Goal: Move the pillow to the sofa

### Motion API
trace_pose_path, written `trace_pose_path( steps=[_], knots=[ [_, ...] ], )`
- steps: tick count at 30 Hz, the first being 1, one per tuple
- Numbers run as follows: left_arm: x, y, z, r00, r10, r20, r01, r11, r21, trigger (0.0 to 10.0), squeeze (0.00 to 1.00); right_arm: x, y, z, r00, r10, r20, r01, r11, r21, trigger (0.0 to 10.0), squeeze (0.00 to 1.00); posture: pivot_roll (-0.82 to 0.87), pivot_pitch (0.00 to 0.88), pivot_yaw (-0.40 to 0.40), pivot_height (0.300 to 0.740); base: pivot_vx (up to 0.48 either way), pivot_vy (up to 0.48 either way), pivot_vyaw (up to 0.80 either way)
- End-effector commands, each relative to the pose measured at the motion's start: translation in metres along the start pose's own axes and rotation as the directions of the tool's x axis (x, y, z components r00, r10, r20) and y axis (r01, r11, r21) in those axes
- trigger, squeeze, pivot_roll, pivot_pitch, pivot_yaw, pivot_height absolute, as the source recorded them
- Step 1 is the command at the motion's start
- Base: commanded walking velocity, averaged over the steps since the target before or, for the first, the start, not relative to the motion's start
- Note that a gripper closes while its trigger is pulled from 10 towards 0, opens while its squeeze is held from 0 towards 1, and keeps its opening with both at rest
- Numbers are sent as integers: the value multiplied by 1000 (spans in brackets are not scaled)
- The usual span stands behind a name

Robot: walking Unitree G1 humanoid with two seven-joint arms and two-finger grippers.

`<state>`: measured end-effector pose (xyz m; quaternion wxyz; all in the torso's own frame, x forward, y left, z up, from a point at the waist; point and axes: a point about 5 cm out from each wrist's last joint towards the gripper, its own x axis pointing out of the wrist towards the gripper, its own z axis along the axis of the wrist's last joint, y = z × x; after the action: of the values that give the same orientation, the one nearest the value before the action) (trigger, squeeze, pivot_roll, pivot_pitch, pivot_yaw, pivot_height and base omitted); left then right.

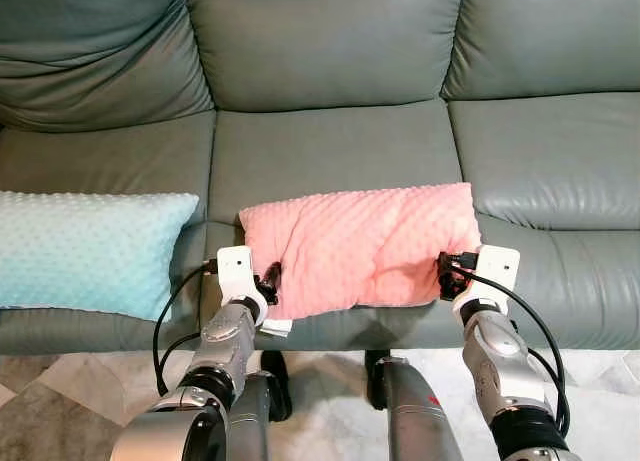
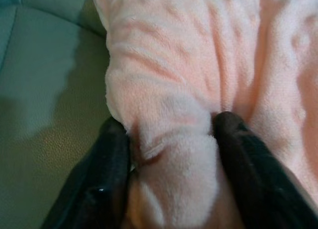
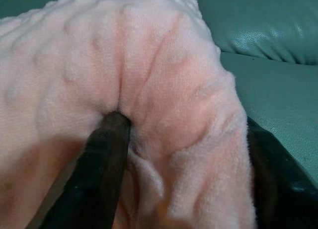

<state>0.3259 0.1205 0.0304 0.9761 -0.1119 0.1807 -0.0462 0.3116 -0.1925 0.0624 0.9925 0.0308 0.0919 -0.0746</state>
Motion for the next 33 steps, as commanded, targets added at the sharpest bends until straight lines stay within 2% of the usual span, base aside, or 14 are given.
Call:
trace_pose_path(
  steps=[1,10,15,19,25,33],
  knots=[
    [-8,6,-22,997,23,-67,-24,1000,-13,10000,1000,-5,-3,-16,999,-14,-51,13,1000,-5,10000,1000,-91,503,84,740,0,0,0],
    [-7,4,-22,996,41,-83,-40,999,20,10000,1000,4,-5,-12,999,-16,-44,16,1000,10,10000,1000,-85,513,83,740,0,0,0],
    [-4,3,-16,994,81,-75,-75,994,73,10000,1000,11,-4,-5,999,-15,-29,16,1000,27,10000,1000,-84,522,85,740,0,0,0],
    [-1,5,-8,991,122,-50,-118,989,84,10000,1000,14,-2,-3,1000,-6,-21,6,999,37,10000,1000,-83,529,87,740,0,0,0],
    [1,5,-1,991,131,-33,-128,989,78,10000,1000,13,1,-7,1000,14,-27,-13,999,41,10000,1000,-83,531,85,740,0,0,0],
    [0,6,-5,989,139,-46,-134,987,91,10000,1000,4,9,-20,998,46,-45,-44,998,42,10000,1000,-84,532,88,740,0,0,0]
  ],
)
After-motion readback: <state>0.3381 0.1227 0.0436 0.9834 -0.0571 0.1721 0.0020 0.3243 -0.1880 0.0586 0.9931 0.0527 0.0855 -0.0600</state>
